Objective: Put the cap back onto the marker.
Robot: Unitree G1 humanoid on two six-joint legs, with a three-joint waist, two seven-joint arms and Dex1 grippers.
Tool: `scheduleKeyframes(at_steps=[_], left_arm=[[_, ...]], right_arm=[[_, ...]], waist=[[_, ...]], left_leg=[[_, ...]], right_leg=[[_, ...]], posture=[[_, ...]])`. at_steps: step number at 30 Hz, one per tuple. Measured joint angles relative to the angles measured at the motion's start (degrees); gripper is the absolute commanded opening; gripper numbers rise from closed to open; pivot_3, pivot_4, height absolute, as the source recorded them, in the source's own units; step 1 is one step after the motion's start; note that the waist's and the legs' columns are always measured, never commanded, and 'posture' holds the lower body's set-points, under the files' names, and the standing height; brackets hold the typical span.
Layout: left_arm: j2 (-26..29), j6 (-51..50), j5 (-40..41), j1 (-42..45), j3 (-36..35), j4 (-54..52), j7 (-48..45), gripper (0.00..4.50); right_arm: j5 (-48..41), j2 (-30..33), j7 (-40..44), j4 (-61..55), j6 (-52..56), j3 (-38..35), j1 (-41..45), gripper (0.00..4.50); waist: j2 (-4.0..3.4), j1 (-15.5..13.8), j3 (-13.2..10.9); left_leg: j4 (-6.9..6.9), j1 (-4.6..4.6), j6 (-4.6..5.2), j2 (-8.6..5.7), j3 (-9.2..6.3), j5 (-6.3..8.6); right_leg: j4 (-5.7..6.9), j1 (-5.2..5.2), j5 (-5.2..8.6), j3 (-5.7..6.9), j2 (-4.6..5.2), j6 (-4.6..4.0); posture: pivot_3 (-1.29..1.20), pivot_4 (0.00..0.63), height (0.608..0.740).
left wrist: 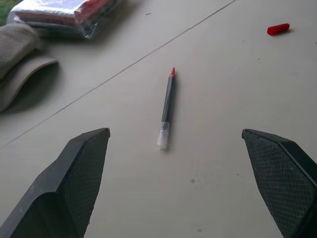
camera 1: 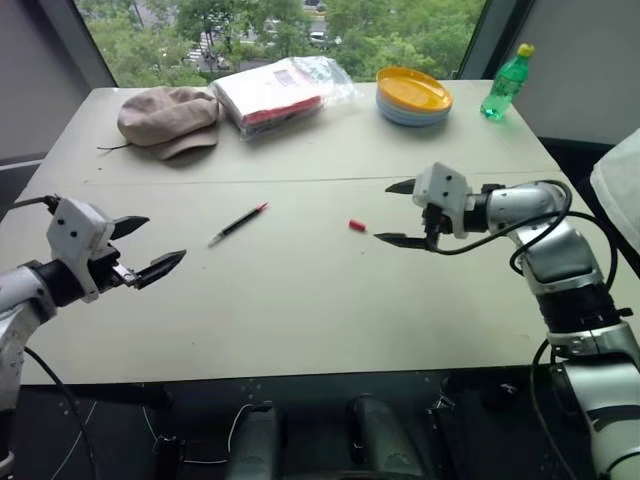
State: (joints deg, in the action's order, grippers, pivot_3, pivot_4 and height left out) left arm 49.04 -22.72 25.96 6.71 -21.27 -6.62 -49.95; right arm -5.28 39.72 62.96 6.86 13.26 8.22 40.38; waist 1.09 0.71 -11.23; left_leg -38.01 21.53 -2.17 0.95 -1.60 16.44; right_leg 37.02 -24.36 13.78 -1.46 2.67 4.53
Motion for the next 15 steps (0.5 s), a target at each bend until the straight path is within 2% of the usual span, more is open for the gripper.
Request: scheduleKeyframes(at_steps=[8, 12, 15], left_arm=[[-6.6, 15.0, -8.9, 19.4, 12.8, 27.1, -5.5, 4.5], [-10.9, 21.5, -12.1, 29.3, 16.2, 41.5, -7.5, 4.5], [-12.5, 25.2, -14.2, 33.2, 17.7, 48.9, -7.6, 4.5]], right_arm=[[-0.1, -0.4, -3.3, -5.3, 1.9, -0.8, -4.3, 4.45], [-0.7, -0.4, -5.6, -10.1, 4.6, -1.8, -8.2, 4.45], [-0.9, -0.3, -6.7, -12.0, 6.0, -2.3, -9.6, 4.45]], waist=[[0.02, 0.0, 0.0], [0.02, 0.0, 0.0], [0.02, 0.5, 0.0]], left_leg=[[-0.02, 0.1, 0.0, -0.01, 0.0, 0.0], [-0.03, 0.13, 0.0, -0.02, -0.01, 0.0], [-0.03, 0.13, 0.0, -0.02, 0.0, 0.0]], right_leg=[[0.01, -0.05, -0.1, 0.02, 0.01, 0.18], [0.02, -0.08, -0.11, 0.04, 0.01, 0.19], [0.04, -0.1, -0.11, 0.03, -0.01, 0.19]], posture=[[0.0, 0.15, 0.74], [0.0, 0.15, 0.74], [0.0, 0.15, 0.74]])
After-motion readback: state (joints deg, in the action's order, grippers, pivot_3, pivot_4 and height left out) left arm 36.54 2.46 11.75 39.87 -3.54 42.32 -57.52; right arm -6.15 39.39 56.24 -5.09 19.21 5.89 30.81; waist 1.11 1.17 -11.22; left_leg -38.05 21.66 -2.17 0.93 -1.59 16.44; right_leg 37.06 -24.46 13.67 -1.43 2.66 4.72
